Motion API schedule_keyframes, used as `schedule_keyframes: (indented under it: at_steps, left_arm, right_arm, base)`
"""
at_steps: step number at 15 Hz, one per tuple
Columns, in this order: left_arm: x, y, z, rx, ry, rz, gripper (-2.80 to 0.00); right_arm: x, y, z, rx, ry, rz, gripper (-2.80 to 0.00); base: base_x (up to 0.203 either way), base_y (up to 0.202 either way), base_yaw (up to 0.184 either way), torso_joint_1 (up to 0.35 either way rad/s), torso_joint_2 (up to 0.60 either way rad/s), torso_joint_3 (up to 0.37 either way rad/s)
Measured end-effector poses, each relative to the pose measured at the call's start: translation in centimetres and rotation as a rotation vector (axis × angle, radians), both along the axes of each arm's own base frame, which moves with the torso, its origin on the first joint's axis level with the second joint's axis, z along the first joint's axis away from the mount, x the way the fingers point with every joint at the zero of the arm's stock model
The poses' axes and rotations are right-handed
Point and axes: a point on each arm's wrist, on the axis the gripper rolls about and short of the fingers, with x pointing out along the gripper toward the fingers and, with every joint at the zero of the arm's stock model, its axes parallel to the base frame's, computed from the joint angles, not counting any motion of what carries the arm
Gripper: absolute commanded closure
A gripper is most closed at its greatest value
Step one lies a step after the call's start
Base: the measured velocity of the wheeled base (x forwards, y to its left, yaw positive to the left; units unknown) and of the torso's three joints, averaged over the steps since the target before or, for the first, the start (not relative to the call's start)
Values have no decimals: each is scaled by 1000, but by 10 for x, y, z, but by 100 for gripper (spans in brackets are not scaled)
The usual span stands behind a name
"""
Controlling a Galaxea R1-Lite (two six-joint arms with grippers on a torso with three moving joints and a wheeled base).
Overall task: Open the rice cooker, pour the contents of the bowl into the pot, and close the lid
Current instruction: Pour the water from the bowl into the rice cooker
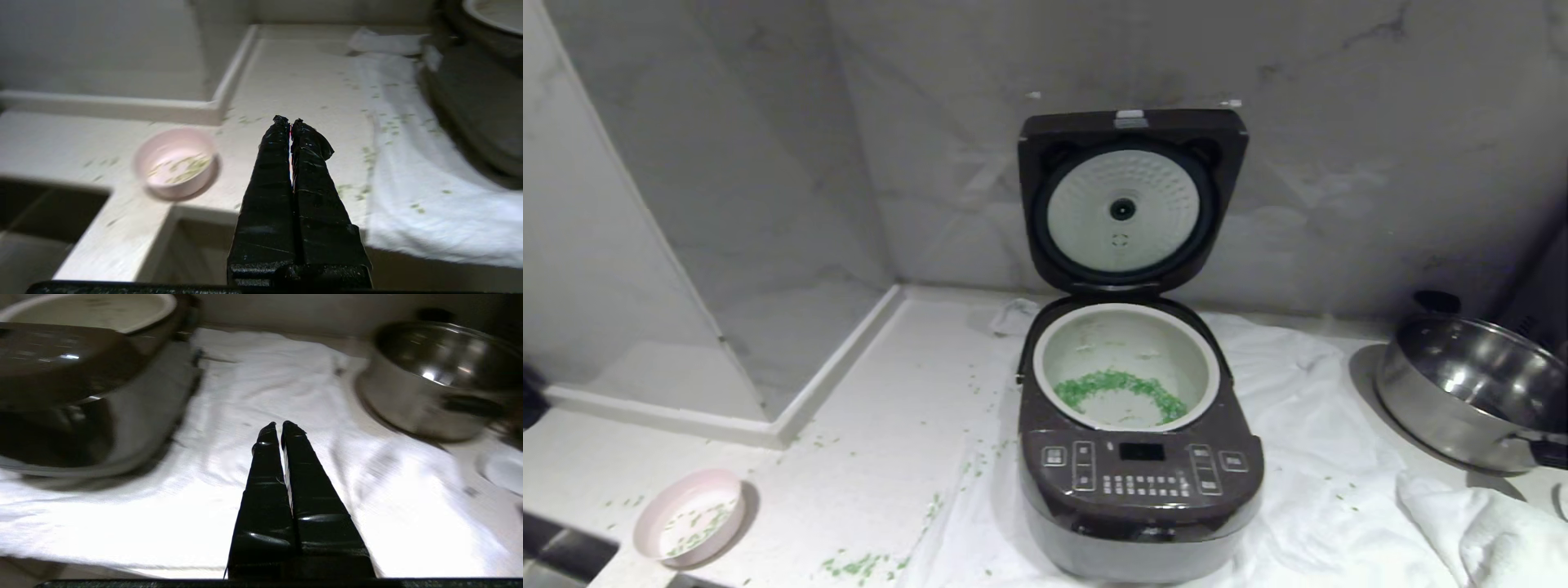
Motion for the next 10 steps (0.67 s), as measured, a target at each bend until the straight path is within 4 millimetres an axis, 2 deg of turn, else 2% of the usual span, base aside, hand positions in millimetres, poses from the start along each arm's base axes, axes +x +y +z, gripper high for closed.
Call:
schedule_keyframes:
  at_steps: [5,9,10]
  left_arm:
    - [0,0,0,0,2,0,0]
    - [0,0,0,-3,2,1,0]
    - [0,0,0,-3,2,2,0]
  right_arm:
    - [0,0,0,4,-3,-2,0]
    - [0,0,0,3,-2,-2,0]
    - [0,0,0,3,-2,-3,0]
  base:
    - [1,6,-153,3,3,2]
    - [0,0,-16,2,1,0]
    - [103,4,3,-3,5,3]
